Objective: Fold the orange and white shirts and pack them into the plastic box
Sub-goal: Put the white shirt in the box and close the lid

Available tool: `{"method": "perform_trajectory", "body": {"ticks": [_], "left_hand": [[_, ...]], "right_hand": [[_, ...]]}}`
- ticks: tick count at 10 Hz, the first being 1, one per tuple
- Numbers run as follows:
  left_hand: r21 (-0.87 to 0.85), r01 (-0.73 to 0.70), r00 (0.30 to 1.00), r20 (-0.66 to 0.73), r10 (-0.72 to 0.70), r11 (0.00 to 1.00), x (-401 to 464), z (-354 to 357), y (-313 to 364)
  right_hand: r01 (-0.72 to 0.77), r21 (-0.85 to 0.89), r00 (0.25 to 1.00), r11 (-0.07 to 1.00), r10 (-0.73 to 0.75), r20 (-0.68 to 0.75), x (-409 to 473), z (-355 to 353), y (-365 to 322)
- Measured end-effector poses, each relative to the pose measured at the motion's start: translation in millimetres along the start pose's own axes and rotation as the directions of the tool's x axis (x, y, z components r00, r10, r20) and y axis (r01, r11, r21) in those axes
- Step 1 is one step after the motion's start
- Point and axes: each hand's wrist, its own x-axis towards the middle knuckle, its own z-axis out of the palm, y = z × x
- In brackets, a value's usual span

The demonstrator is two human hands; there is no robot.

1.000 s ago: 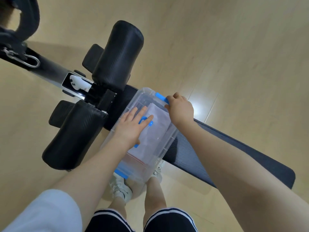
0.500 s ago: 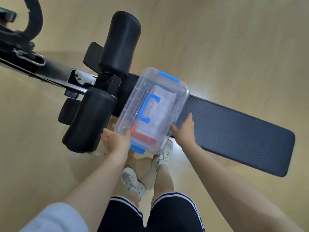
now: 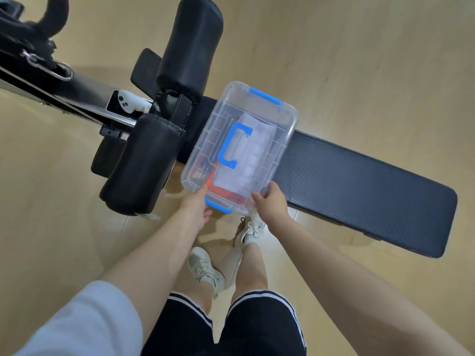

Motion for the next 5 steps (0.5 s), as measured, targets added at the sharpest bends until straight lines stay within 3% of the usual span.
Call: {"method": "perform_trajectory", "body": {"ticks": [2,4,5], "left_hand": [[-0.03,0.046,0.999,0.003,-0.046,0.999,1,21,22],[-0.079,-0.014,0.996,-0.093,0.006,0.997,6,37,50],[-0.09,0.009,0.993,-0.114,-0.02,0.996,-3,39,57]], "right_hand": [[0.105,-0.16,0.994,0.981,-0.099,0.048,31,-17,-24],[0.115,-0.248,0.984,0.962,-0.077,0.158,70,-26,-67],[0.154,-0.38,0.966,0.912,-0.059,0.25,72,-34,-72]]}}
